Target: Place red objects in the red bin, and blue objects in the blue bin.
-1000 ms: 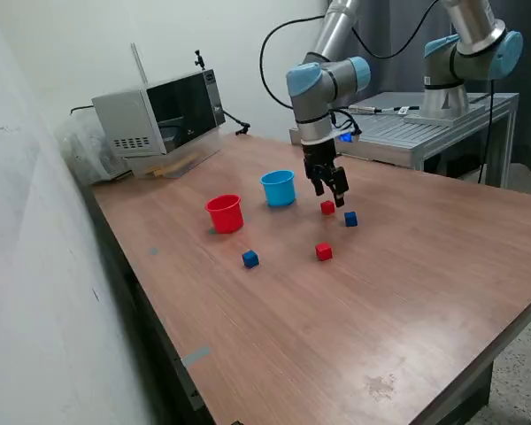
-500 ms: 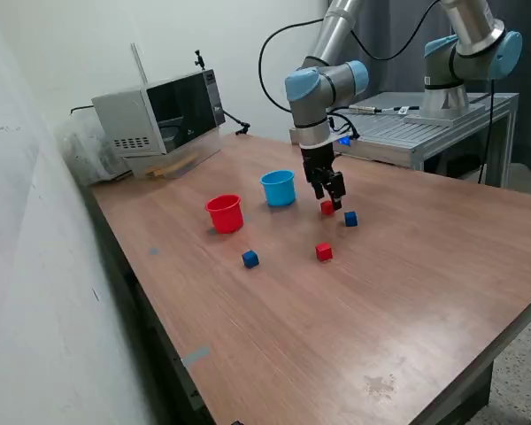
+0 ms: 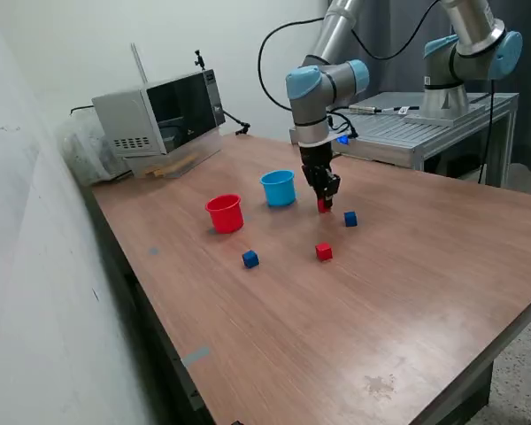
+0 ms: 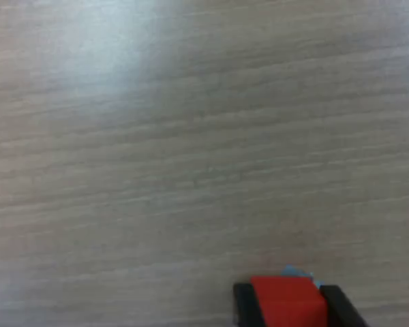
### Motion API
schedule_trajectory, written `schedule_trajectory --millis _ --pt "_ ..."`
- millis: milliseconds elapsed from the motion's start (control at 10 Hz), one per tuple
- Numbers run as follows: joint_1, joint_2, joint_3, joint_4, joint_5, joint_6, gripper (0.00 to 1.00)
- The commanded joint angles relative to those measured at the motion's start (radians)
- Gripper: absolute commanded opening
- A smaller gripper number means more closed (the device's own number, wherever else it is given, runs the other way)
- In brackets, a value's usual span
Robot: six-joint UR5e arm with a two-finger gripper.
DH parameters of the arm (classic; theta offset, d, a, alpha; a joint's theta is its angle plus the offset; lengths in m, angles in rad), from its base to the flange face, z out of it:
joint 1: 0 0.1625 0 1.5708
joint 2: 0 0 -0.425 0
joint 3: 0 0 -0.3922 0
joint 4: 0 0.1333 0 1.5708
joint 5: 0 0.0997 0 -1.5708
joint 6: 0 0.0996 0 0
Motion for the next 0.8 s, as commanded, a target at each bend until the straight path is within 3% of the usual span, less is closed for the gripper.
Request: schedule_trajectory --millis 0,300,700 --pt "0.000 -0.030 0.001 -0.001 -0.002 -0.002 0.00" --pt "-0.004 -0.111 -0.096 0.065 -0.005 -0.002 0.00" --pt "-0.030 -0.093 -0.311 0.125 -0.006 0.011 0.00"
